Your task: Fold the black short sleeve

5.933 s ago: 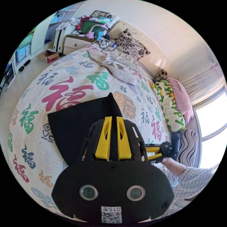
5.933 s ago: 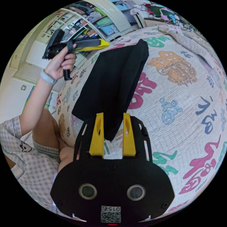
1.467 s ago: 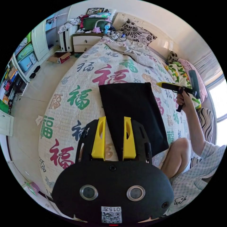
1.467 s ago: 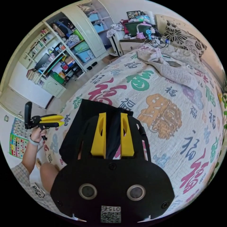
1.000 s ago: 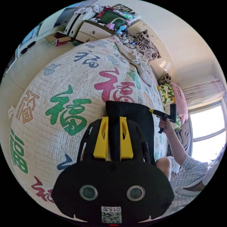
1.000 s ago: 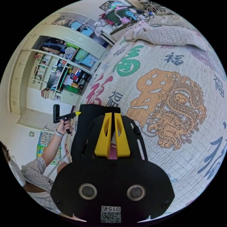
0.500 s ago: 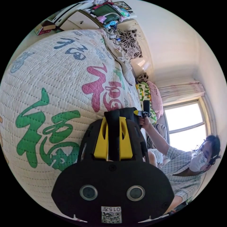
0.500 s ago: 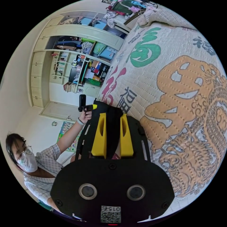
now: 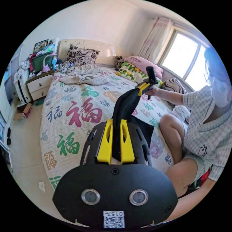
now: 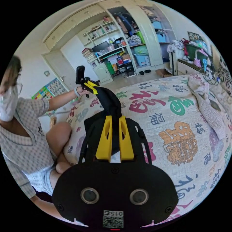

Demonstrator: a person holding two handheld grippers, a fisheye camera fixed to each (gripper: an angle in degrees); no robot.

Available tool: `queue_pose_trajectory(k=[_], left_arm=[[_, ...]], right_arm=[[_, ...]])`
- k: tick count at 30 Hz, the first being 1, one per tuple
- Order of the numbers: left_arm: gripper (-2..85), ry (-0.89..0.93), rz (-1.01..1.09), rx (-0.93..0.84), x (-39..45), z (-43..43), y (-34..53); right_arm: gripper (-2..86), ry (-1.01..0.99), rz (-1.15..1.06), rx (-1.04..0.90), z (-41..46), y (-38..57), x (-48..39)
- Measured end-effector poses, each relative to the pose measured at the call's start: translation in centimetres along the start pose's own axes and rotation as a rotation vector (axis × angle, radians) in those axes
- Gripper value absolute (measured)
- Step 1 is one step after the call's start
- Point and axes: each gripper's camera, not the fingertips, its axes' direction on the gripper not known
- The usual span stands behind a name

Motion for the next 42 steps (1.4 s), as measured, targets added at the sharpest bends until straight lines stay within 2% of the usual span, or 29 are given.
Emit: queue_pose_trajectory(k=[6,10,15,16,19,22,24,27,30,33,38,42], left_arm=[[2.5,-0.135,0.055,-0.15,11.5,2.7,5.9],[1.2,-0.182,-0.052,-0.203,14.8,5.7,9.0],[0.3,-0.171,-0.206,-0.22,16.7,6.1,9.7],[0.4,-0.158,-0.24,-0.251,17.1,5.8,9.5],[3.1,-0.136,-0.331,-0.192,18.5,3.7,8.1],[4.9,-0.231,-0.373,-0.117,20.7,3.3,4.4],[5.2,-0.254,-0.398,-0.162,21.3,5.3,1.7],[5.5,-0.28,-0.465,-0.266,21.4,9.7,-1.9],[5.7,-0.358,-0.456,-0.437,21.9,13.7,-3.0],[5.4,-0.384,-0.436,-0.535,22.9,16.5,-2.6],[3.0,-0.557,-0.289,-0.725,26.5,20.3,-3.8],[1.5,-0.652,-0.192,-0.782,28.5,22.3,-4.1]], right_arm=[[4.9,0.194,-0.216,-0.181,6.6,5.5,-11.9],[5.0,0.276,-0.3,-0.364,12.7,7.7,-16.0],[6.2,0.291,-0.276,-0.441,14.3,7.6,-18.4],[6.4,0.264,-0.228,-0.446,13.8,7.4,-18.5],[6.3,0.228,-0.075,-0.346,11.5,6.7,-18.5],[6.6,0.233,0.024,-0.203,11.1,5.0,-18.8],[6.5,0.254,0.078,-0.185,12.9,3.8,-18.9],[5.7,0.23,0.137,-0.258,17.6,2.7,-18.7],[3.7,0.228,0.208,-0.328,21.5,3.5,-18.3],[0.9,0.227,0.163,-0.425,23.3,3.7,-18.7],[-0.6,0.319,0.097,-0.519,26.6,3.3,-19.8],[-0.8,0.377,0.062,-0.535,27.9,3.4,-20.4]])
